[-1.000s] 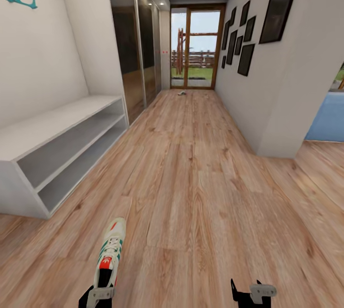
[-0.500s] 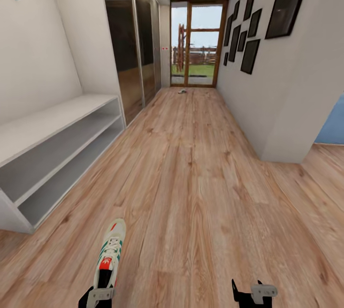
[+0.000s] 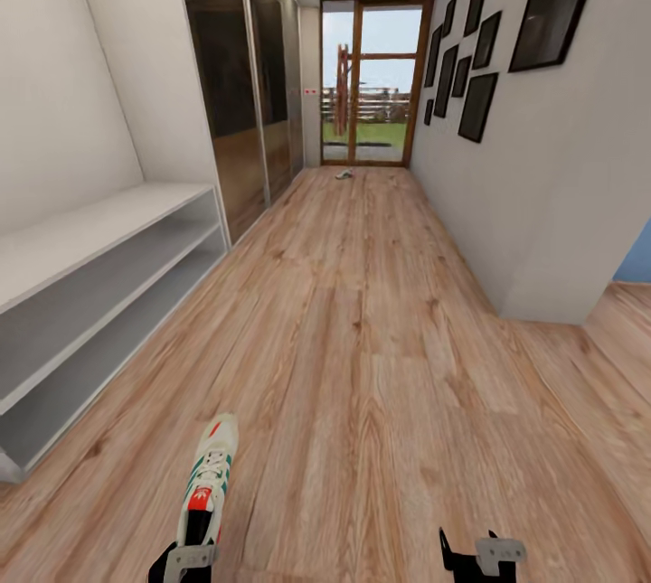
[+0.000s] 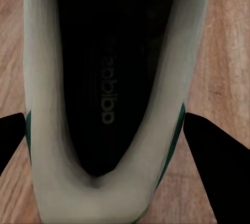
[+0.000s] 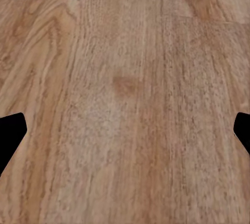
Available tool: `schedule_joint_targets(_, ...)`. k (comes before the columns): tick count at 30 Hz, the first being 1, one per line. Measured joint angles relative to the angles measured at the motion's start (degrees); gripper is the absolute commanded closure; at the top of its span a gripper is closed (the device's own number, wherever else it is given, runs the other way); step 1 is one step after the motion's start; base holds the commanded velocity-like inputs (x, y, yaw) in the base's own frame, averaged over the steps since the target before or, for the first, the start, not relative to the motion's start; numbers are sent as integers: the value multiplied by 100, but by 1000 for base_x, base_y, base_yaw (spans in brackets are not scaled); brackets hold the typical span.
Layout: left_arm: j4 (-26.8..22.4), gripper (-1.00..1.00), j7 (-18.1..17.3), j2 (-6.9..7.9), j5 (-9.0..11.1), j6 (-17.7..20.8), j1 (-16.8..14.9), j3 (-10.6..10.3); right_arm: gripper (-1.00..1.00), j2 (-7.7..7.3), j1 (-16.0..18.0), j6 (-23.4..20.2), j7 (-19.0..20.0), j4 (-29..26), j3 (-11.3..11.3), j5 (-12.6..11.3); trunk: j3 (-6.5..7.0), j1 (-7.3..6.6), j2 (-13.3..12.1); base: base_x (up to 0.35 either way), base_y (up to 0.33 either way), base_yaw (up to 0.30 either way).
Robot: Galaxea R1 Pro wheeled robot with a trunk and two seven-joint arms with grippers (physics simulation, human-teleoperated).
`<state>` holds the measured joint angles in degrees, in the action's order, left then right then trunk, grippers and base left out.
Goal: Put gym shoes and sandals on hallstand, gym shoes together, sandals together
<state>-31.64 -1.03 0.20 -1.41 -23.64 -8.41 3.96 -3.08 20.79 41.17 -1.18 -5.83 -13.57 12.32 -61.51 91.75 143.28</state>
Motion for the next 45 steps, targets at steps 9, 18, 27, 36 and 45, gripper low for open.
schedule_joint_targets(9,-2,100,2,0,5,0,0,1,-100,13,0,10,11,6,10,6,0,0,0,339,-14,0)
schedule_joint_targets(18,1,100,3,0,6,0,-1,6,-100,23,-1,21,7,21,10,9,0,0,0,340,0,-114)
schedule_joint_targets(27,-2,100,-1,0,6,0,0,9,-100,18,0,23,7,29,10,9,0,0,0,340,0,-111)
schedule_joint_targets(36,1,100,-2,0,6,0,-1,9,-100,17,-1,24,7,31,10,9,16,0,0,340,0,-94)
schedule_joint_targets(45,-2,100,-2,0,6,0,0,9,-100,18,0,24,7,33,10,9,49,0,0,340,0,-115)
